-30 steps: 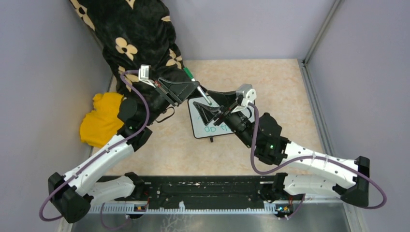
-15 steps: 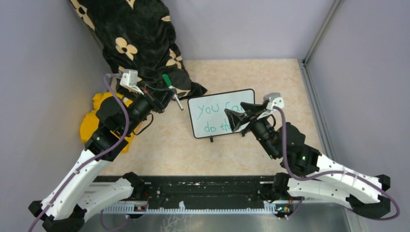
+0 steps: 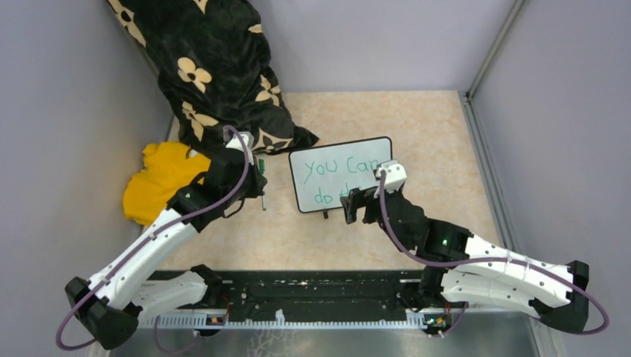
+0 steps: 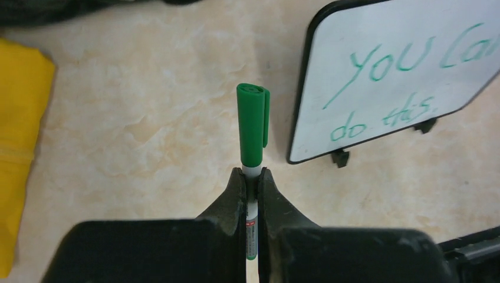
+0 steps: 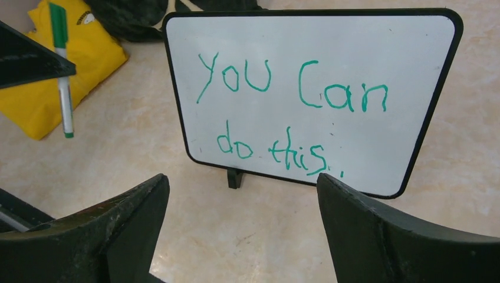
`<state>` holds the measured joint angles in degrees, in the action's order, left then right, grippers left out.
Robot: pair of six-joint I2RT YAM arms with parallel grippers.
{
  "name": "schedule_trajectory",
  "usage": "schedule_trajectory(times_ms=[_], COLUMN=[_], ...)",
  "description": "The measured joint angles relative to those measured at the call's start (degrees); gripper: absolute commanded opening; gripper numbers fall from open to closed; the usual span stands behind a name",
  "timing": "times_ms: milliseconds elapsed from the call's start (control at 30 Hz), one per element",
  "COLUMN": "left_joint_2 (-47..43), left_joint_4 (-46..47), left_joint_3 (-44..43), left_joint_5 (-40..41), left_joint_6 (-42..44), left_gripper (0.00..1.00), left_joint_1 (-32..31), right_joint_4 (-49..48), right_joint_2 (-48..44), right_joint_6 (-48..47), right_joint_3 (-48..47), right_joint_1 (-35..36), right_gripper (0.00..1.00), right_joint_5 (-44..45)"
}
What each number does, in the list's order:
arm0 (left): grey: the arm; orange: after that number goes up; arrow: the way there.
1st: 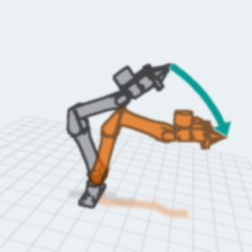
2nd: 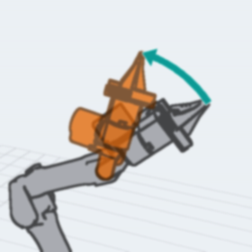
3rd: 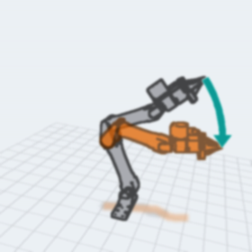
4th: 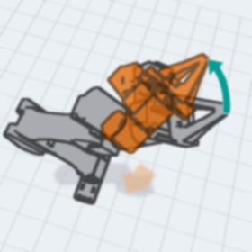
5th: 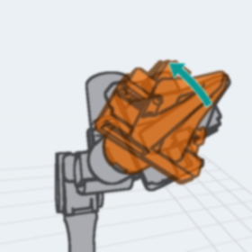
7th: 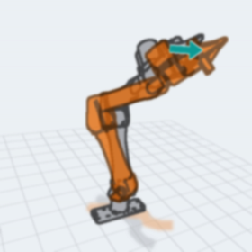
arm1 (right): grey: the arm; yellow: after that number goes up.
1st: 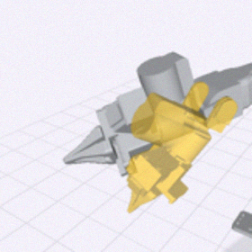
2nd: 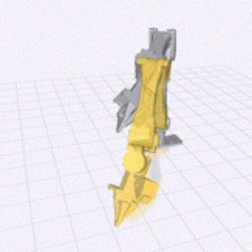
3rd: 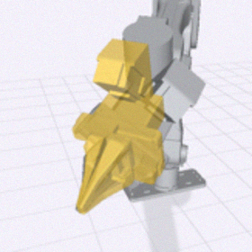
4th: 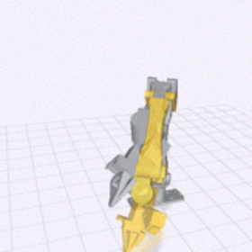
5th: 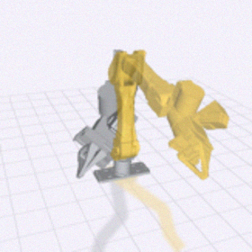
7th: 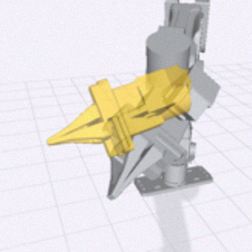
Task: Write a sentence on the whiteboard
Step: Place the whiteboard marker at the center of the board.
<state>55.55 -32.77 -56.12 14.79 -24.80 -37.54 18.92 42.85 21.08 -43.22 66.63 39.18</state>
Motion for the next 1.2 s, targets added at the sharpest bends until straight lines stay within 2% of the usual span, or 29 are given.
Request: schedule_trajectory(times_ms=[300,467,667,867,967,1200], left_joint_2=[9.77,16.22,22.86,23.98,24.85,26.95], left_joint_4=[-0.33,1.97,4.11,6.60,7.65,9.33], left_joint_3=[4.50,6.97,7.72,9.16,9.55,9.92], left_joint_5=[-2.01,-5.92,-9.31,-10.45,-11.02,-13.29], left_joint_6=[-1.57,-2.60,-2.84,-2.58,-2.47,-2.32], left_gripper=[0.00,0.00,0.00,0.00,0.00,0.00], left_joint_1=[5.57,9.38,10.25,10.54,10.99,12.11], right_joint_4=[-0.17,-0.26,-0.98,-7.02,-6.93,-2.95], right_joint_2=[-2.73,-1.68,2.60,-2.43,-2.36,4.81], right_joint_6=[7.50,7.48,6.75,4.09,3.50,2.05], right_joint_3=[1.64,2.45,3.45,9.94,8.90,1.07], right_joint_1=[-0.61,-1.11,-1.18,-1.20,-1.25,-1.49], right_gripper=[0.99,0.99,0.99,0.99,0.99,0.99], right_joint_5=[-0.04,0.33,3.34,5.22,6.36,7.67])
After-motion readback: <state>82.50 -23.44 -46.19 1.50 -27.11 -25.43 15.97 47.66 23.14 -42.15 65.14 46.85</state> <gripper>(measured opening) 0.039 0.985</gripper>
